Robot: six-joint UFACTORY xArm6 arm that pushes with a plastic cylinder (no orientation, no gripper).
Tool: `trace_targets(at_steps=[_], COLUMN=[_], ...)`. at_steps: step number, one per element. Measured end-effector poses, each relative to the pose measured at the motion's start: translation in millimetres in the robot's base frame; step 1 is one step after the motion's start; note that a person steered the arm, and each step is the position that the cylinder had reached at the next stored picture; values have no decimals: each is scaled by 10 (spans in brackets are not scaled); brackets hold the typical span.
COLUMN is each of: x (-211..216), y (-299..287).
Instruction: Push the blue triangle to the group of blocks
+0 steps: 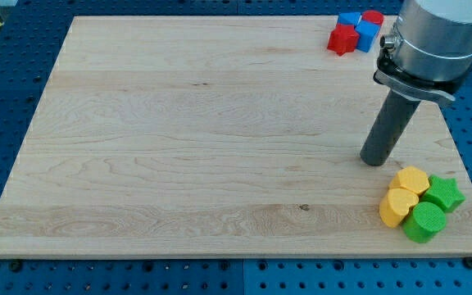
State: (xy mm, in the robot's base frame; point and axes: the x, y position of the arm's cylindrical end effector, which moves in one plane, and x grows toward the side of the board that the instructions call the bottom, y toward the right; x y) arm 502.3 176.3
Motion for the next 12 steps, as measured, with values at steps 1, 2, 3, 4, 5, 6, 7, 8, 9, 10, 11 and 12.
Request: trace_targets(at_steps=[1,2,3,4,5,6,7,8,9,10,11,12], x=[-34,-388,-909,-1785,-2663,-3079,-3109,-3110,-3109,-3039,-2959,-2888], y=[-42,-431,-1069,-1403,-1220,-391,61,159,163,163,265,291])
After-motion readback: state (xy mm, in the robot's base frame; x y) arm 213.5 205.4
